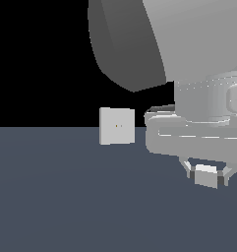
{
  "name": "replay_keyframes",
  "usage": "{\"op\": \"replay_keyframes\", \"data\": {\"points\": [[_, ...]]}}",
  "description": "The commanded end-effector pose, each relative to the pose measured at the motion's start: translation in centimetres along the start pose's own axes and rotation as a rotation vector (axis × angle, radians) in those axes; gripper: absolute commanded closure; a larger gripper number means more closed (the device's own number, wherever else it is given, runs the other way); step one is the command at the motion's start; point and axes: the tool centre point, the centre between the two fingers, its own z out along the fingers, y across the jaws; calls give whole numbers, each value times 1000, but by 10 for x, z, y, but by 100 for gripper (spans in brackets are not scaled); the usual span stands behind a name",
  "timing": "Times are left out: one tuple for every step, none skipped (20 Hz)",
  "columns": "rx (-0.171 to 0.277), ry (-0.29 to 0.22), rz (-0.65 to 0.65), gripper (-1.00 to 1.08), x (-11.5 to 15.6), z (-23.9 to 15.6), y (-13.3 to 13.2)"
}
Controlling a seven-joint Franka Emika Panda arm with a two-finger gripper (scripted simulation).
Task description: Plug the charger into the wall socket.
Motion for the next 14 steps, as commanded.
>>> {"op": "replay_keyframes", "data": {"points": [[6, 1, -21, 108, 2, -2, -3], [9, 1, -35, 108, 3, -3, -5], [13, 2, -50, 108, 4, -4, -8], [18, 2, -68, 108, 6, -6, -10], [23, 2, -87, 108, 7, -7, -13], [28, 3, -108, 108, 9, -9, -16], [34, 3, -131, 108, 10, -11, -20], [41, 4, -156, 108, 12, -13, -24], [48, 4, -182, 108, 13, -15, -28], [55, 5, -211, 108, 15, -18, -32], [63, 5, -240, 108, 16, -20, -37], [71, 5, -272, 108, 18, -23, -42], [80, 6, -305, 108, 19, -26, -48], [89, 6, -339, 108, 20, -29, -53]]}}
